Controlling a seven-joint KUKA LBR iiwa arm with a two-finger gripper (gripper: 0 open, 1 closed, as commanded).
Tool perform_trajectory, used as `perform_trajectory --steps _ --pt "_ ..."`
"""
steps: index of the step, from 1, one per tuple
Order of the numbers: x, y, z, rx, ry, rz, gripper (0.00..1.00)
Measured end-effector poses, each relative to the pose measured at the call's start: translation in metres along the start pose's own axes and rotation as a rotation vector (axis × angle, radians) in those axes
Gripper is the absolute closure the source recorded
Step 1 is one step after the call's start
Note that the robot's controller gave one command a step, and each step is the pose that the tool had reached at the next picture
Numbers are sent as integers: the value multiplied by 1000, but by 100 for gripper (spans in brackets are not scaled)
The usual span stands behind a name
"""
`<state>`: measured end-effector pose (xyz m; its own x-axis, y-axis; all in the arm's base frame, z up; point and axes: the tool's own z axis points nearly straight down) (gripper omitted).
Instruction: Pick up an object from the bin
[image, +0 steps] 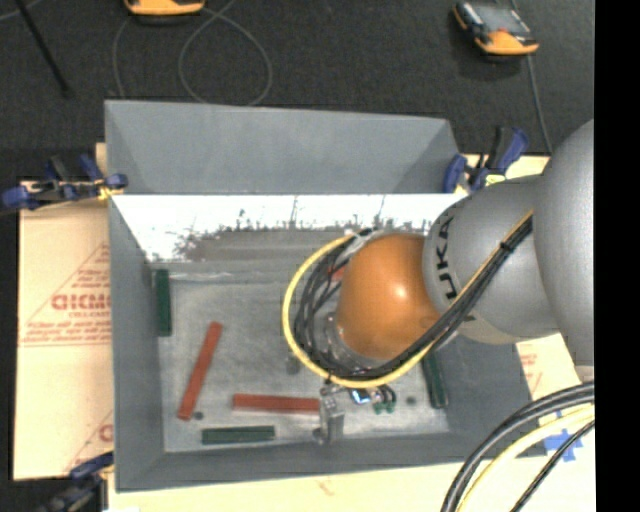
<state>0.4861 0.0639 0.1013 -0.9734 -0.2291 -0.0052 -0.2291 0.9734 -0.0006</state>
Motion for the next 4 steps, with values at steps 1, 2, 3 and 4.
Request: perform_trajectory --steps 1,2,3,4 --pt "-5 37 1 -2 -1 -319 0" --pt "2 16 28 1 -18 -216 0" --pt "-1 15 26 0 -7 -215 0" --pt "1 15 27 -1 0 -213 100"
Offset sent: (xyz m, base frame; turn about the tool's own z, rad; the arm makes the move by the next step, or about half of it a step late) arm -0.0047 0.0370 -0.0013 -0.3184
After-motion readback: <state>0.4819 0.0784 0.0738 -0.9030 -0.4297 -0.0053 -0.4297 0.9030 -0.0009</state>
